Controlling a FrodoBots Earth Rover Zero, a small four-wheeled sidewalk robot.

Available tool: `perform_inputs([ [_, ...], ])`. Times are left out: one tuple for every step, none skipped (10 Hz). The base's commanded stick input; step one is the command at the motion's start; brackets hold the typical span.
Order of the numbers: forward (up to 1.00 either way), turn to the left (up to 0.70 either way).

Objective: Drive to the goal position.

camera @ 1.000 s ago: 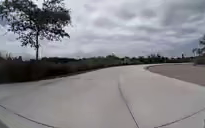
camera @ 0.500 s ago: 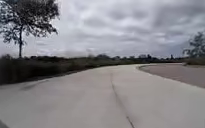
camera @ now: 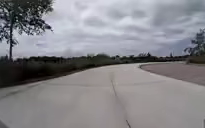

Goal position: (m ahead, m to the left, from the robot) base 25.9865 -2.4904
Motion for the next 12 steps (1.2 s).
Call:
perform_inputs([
  [0.85,0.00],
  [0.85,0.00],
  [0.85,0.00],
  [0.85,0.00],
  [0.85,0.00],
  [0.85,0.00],
  [0.85,0.00],
  [0.85,0.00],
  [0.85,0.00],
  [0.85,0.00],
  [0.85,0.00],
  [0.85,0.00],
])
